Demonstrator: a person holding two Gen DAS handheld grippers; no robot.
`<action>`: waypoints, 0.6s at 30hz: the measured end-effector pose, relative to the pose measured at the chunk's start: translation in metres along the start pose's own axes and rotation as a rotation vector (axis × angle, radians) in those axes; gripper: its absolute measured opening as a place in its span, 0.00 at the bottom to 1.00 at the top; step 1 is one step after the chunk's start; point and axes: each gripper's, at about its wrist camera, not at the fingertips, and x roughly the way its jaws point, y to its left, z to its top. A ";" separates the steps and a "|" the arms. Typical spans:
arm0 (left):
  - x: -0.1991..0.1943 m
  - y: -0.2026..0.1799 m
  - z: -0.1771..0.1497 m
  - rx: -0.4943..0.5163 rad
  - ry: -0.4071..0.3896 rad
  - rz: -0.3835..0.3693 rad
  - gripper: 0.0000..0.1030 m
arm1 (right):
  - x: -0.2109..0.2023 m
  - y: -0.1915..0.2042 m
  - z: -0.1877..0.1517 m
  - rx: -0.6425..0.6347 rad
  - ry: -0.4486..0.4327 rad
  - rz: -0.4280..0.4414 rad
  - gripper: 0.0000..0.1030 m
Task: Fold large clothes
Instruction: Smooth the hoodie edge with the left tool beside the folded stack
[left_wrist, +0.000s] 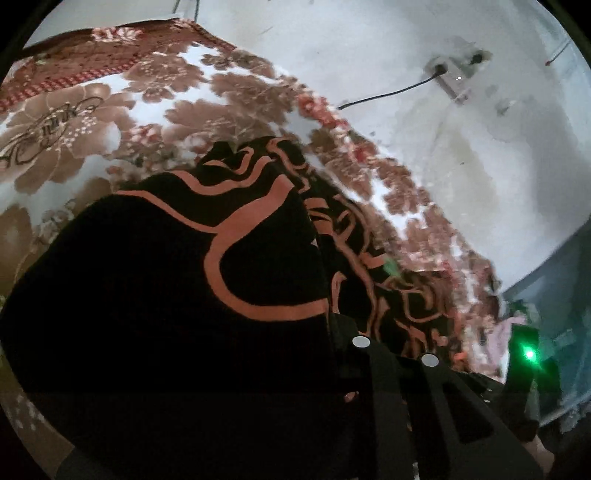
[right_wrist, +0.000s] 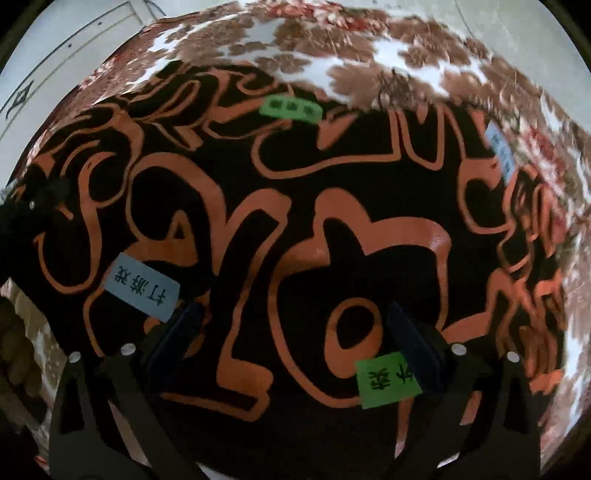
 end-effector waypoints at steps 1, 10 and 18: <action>0.003 0.001 0.000 0.001 0.005 0.013 0.18 | 0.000 -0.002 0.002 0.025 -0.008 0.001 0.96; -0.002 0.007 -0.007 0.014 0.014 0.064 0.18 | -0.024 -0.040 -0.003 0.120 -0.007 -0.106 0.96; -0.014 -0.066 0.015 0.119 -0.023 0.125 0.18 | 0.008 -0.036 -0.012 0.037 -0.025 -0.130 0.97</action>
